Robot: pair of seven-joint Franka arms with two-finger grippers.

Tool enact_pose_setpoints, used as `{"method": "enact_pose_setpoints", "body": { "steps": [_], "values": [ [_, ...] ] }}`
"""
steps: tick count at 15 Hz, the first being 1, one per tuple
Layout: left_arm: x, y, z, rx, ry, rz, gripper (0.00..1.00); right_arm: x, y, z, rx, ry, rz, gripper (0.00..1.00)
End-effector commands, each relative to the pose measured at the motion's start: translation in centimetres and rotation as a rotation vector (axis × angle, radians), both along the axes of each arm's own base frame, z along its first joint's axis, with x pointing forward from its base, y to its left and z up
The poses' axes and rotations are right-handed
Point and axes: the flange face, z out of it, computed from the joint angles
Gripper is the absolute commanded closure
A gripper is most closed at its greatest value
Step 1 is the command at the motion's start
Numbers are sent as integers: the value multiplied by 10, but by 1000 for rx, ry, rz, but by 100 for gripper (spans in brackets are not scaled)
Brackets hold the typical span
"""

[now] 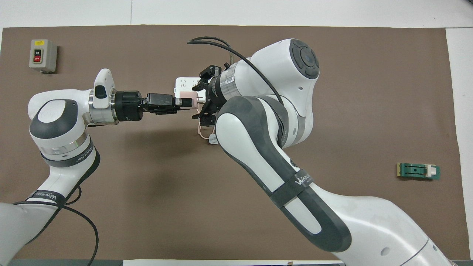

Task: Plug charger into power strip
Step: 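Open the right gripper and withdraw it while the left gripper holds the charger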

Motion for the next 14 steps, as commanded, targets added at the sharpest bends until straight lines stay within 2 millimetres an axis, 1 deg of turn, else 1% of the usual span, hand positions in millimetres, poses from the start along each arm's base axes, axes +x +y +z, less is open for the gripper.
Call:
{"method": "enact_pose_setpoints", "body": {
  "steps": [1,2,3,4,5,6,7,8,10,11,13,14],
  "values": [
    [25,15,14,15,-60,-35,100,7,-5,-1,0,17,-23,0],
    [32,25,18,45,-80,-56,100,9,-9,1,-1,16,-28,0],
    [38,29,20,89,-106,-87,100,13,-18,5,-3,10,-38,0],
    [42,32,24,130,-129,-111,100,21,-35,7,-8,15,-56,0],
    [49,42,28,170,-151,-122,100,27,-52,14,-13,10,-63,0],
    [54,46,36,214,-180,-141,100,33,-69,19,-23,1,-72,0],
    [58,48,36,258,-196,-163,100,41,-90,23,-35,-20,-76,0],
    [62,50,39,309,-221,-188,100,49,-113,34,-43,-54,-80,0],
    [67,45,42,411,-261,-253,100,57,-150,41,-63,-79,-45,0],
    [69,38,49,473,-299,-303,100,60,-173,46,-71,-96,-22,0],
    [75,15,56,603,-375,-414,100,61,-213,53,-119,-132,73,0],
    [74,2,61,633,-400,-446,100,59,-228,56,-150,-158,142,0]
  ]
}}
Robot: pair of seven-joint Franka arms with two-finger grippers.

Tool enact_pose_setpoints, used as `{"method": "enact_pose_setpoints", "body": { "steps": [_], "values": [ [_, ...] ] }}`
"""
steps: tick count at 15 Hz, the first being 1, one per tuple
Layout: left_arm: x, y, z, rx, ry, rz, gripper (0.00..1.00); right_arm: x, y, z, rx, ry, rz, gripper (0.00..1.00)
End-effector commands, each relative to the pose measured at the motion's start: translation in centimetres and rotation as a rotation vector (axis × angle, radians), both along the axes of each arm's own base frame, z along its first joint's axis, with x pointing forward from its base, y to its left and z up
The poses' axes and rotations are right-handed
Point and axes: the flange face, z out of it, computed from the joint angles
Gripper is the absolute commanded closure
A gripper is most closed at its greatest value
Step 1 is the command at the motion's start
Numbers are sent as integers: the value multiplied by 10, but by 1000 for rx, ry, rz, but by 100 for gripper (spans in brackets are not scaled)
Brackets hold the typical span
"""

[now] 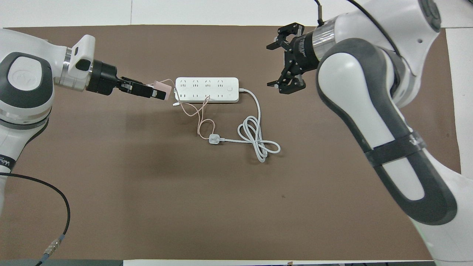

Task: Plug charger into power strip
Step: 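Open the right gripper and withdraw it while the left gripper holds the charger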

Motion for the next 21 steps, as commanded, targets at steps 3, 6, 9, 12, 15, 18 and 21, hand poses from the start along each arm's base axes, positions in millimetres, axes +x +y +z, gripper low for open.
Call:
{"method": "enact_pose_setpoints", "body": {
  "steps": [3,6,9,12,15,18,21],
  "values": [
    [-4,-74,9,198,-112,-222,100,-15,-65,14,-206,-102,384,0],
    [-13,-114,6,364,-295,-423,100,-22,-101,22,-274,-159,610,0],
    [-21,-148,0,502,-446,-637,100,-30,-137,35,-366,-213,840,0],
    [-23,-172,4,641,-618,-809,100,-43,-174,60,-441,-288,1081,0],
    [-19,-178,3,670,-747,-910,100,-65,-197,86,-506,-352,1310,0],
    [-9,-160,-2,699,-759,-956,100,-99,-209,105,-507,-412,1459,0],
    [0,-137,-25,731,-760,-959,100,-132,-210,116,-521,-399,1508,0]
  ]
}}
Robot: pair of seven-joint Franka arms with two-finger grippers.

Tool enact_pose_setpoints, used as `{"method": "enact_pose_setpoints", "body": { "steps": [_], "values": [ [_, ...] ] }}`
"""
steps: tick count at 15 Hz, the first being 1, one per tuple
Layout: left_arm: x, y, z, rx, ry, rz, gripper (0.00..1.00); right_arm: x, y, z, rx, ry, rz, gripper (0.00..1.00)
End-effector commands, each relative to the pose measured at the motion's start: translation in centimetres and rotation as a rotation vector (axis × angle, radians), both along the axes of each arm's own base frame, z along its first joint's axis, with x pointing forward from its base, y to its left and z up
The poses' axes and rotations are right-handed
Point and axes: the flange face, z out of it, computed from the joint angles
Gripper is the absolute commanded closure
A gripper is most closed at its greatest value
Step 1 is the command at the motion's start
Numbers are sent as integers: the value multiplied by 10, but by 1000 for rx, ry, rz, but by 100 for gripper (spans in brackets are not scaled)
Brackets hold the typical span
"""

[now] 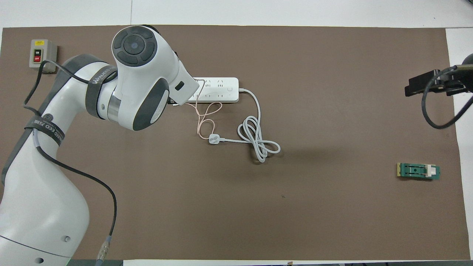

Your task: Plug charger into power strip

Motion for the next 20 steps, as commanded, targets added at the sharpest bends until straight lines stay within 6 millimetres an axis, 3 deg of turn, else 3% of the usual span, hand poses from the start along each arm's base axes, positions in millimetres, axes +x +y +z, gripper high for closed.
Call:
{"method": "enact_pose_setpoints", "body": {
  "steps": [1,3,5,16,20],
  "values": [
    [6,15,-27,15,-36,-24,100,-43,0,-3,-37,29,44,0],
    [3,17,-40,18,-49,-33,100,-55,4,-11,-36,82,45,0],
    [3,15,-46,15,-54,-37,100,-53,-1,-19,-58,106,44,0],
    [-7,18,-73,15,-60,-57,100,-47,-7,-14,-92,93,39,0],
    [-9,18,-74,18,-55,-58,100,-47,-3,-13,-89,92,44,0]
  ]
}}
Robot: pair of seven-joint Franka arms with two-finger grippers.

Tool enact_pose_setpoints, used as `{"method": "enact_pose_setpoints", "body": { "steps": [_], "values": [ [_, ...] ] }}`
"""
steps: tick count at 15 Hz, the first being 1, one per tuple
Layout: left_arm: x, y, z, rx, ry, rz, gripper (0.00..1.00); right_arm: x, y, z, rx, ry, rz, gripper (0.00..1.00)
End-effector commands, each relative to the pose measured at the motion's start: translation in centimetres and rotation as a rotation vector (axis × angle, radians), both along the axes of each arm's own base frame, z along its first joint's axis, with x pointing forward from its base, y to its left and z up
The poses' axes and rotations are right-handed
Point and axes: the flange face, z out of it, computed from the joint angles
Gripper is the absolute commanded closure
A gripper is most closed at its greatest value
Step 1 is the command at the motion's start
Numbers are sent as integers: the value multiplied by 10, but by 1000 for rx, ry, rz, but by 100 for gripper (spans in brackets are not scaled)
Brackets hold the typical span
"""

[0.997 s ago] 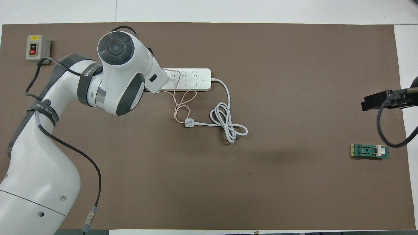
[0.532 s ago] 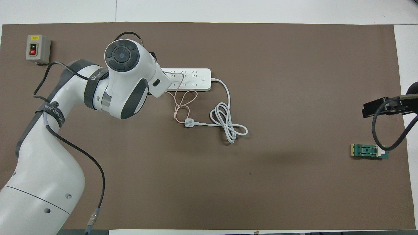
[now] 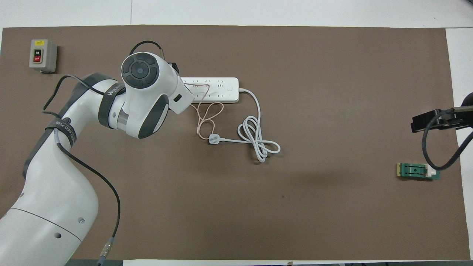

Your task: Plug charger into power strip

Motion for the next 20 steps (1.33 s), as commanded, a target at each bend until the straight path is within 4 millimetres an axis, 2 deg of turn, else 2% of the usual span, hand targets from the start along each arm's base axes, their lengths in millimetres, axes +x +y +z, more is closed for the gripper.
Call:
{"method": "enact_pose_setpoints", "body": {
  "steps": [1,14,20],
  "values": [
    [-6,3,-1,17,-10,-20,100,2,0,2,-16,-7,21,0],
    [-24,7,-22,0,38,38,100,1,3,2,-5,-3,20,0],
    [-24,1,-22,-45,17,62,100,1,3,2,-5,-5,19,0]
  ]
}}
